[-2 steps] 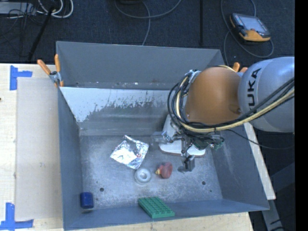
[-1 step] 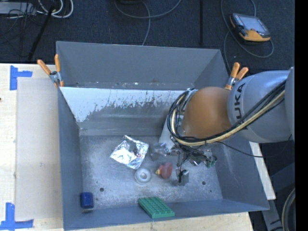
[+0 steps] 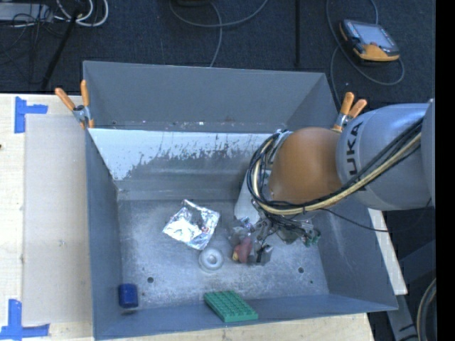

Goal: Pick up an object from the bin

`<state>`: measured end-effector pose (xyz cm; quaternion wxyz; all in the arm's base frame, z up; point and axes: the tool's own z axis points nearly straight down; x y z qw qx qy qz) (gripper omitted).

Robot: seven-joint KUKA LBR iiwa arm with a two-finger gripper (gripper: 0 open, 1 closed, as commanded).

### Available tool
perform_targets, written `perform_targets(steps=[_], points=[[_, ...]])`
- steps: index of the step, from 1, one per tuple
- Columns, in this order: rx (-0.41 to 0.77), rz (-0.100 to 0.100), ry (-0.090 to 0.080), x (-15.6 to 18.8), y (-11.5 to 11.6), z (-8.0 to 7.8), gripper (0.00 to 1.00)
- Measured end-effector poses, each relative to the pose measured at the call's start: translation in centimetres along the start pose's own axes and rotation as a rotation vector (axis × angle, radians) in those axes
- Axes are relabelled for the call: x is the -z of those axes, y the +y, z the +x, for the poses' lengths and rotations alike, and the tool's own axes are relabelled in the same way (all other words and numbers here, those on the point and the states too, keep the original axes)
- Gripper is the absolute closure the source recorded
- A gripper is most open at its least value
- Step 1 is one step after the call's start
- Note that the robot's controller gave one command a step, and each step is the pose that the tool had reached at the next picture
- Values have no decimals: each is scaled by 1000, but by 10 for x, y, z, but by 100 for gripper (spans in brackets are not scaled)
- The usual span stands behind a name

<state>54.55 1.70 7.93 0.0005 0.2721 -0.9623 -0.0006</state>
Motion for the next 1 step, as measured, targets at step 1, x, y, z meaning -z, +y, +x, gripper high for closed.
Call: perform_targets(steps=[1], points=[[-26, 6, -8, 171, -22, 6, 100]])
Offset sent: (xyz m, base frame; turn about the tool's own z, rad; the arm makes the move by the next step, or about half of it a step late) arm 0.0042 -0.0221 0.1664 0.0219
